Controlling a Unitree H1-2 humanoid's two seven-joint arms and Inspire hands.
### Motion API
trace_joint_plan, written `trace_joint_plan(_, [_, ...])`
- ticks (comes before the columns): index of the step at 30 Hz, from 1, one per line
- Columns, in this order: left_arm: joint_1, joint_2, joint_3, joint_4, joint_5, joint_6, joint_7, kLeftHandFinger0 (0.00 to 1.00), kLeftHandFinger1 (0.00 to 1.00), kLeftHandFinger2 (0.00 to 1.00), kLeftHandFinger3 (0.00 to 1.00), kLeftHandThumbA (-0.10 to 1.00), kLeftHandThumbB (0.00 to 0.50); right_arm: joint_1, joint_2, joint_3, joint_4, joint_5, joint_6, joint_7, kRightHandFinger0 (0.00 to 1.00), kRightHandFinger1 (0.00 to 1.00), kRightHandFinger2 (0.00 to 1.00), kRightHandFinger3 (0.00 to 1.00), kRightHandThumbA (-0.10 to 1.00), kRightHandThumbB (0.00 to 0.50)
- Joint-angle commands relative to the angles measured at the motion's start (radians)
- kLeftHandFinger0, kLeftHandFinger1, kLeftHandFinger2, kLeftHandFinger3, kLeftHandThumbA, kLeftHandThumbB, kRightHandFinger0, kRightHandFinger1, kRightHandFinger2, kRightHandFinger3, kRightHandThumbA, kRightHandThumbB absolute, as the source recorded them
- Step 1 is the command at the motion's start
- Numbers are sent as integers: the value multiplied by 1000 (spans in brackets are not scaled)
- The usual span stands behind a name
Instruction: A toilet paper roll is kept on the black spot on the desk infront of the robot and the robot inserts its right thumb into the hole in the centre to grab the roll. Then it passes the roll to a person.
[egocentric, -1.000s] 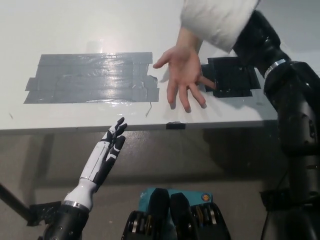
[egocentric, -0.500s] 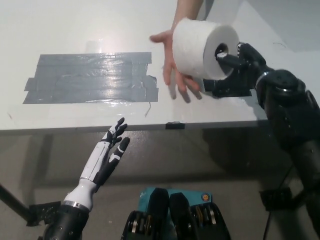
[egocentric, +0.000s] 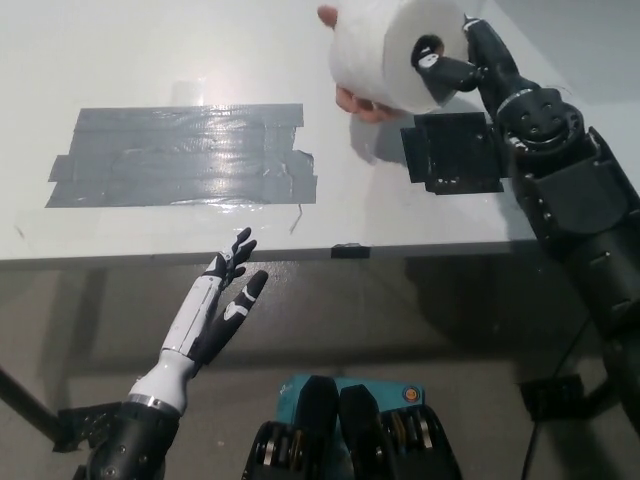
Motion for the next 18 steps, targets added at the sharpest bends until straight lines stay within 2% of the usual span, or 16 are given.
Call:
trace_joint_plan(1, [-25, 5, 0, -32, -10, 8, -12, 1000, 1000, 1000, 1000, 887, 1, -75, -17, 39, -65, -70, -10, 96, 380, 513, 704, 907, 266, 362])
trace_joint_plan(2, [-25, 5, 0, -33, -10, 8, -12, 1000, 1000, 1000, 1000, 887, 1, -80, -36, 75, -97, -82, 36, 171, 655, 791, 967, 1000, 316, 385])
trace_joint_plan(3, [-25, 5, 0, -33, -10, 7, -12, 1000, 1000, 1000, 1000, 886, 0, -80, -49, 92, -113, -82, 44, 216, 837, 964, 1000, 1000, 334, 397])
trace_joint_plan(4, [-28, 7, -1, -30, -9, 4, -12, 1000, 1000, 1000, 1000, 887, 1, -79, -62, 106, -133, -78, 63, 261, 1000, 1000, 1000, 1000, 339, 418])
trace_joint_plan(5, [-30, 6, 0, -28, -10, 6, -13, 1000, 1000, 1000, 1000, 886, 2, -75, -74, 121, -161, -80, 89, 289, 1000, 1000, 1000, 1000, 359, 432])
trace_joint_plan(7, [-30, 3, 1, -31, -14, 14, -14, 1000, 1000, 1000, 1000, 886, 6, -69, -92, 152, -194, -98, 107, 324, 1000, 1000, 1000, 1000, 400, 426])
trace_joint_plan(9, [-29, 3, 0, -36, -13, 28, -17, 1000, 1000, 1000, 1000, 892, 17, -75, -113, 194, -206, -121, 143, 365, 1000, 1000, 1000, 1000, 538, 487])
trace_joint_plan(13, [-29, 3, -3, -35, -11, 21, -15, 1000, 1000, 1000, 1000, 891, 7, -70, -141, 210, -203, -117, 140, 411, 1000, 1000, 1000, 1000, 594, 500])
trace_joint_plan(18, [-36, 3, -2, -27, -16, 18, -15, 1000, 1000, 1000, 1000, 888, 15, -52, -161, 150, -218, -83, 133, 410, 1000, 1000, 1000, 1000, 606, 500])
